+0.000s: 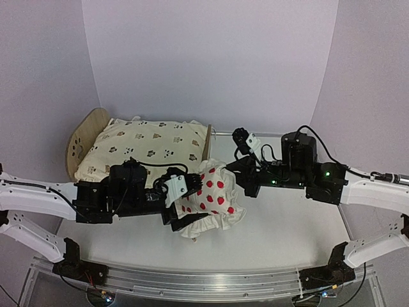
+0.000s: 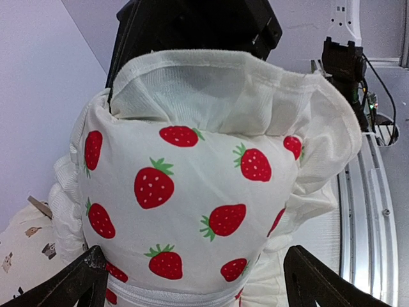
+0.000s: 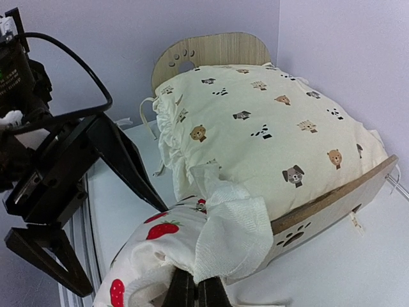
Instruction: Set up the pet bed
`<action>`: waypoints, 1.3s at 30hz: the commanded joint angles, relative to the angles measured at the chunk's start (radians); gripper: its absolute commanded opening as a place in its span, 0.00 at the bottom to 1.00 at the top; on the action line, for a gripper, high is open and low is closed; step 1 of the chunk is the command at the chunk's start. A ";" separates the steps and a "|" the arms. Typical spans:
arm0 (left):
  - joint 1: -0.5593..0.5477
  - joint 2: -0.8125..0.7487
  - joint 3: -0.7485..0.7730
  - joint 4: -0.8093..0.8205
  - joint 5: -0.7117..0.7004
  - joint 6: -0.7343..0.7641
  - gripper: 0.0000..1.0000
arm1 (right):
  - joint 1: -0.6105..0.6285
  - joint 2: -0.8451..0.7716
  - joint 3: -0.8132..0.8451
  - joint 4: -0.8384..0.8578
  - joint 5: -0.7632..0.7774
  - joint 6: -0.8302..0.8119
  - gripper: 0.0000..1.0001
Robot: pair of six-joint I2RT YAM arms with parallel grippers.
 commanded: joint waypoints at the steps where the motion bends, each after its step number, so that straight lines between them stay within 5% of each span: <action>1: -0.013 0.064 -0.001 0.141 -0.121 0.094 0.90 | -0.009 0.010 0.065 -0.017 0.005 0.034 0.00; 13: -0.022 0.187 -0.005 0.295 -0.347 0.225 0.56 | -0.016 0.027 0.126 -0.062 0.003 0.099 0.00; 20: -0.023 0.199 0.018 0.307 -0.326 0.232 0.08 | -0.018 0.035 0.135 -0.070 0.016 0.116 0.00; 24: -0.035 0.185 0.097 0.171 -0.351 0.126 0.00 | -0.018 0.021 0.128 -0.074 0.097 0.124 0.01; 25: -0.038 0.185 0.140 0.111 -0.378 0.070 0.00 | -0.018 0.015 0.128 -0.075 0.138 0.123 0.05; 28: -0.040 0.197 0.283 -0.083 -0.476 -0.044 0.00 | -0.018 -0.021 0.148 -0.152 0.320 0.112 0.58; 30: -0.039 0.212 0.384 -0.215 -0.545 -0.096 0.00 | -0.018 -0.051 0.155 -0.190 0.438 0.102 0.81; 34: -0.034 0.248 0.563 -0.458 -0.675 -0.172 0.00 | -0.018 -0.109 0.125 -0.217 0.576 0.093 0.95; 39: 0.064 0.290 0.774 -0.710 -0.746 -0.276 0.00 | -0.018 -0.153 0.086 -0.254 0.638 0.090 0.98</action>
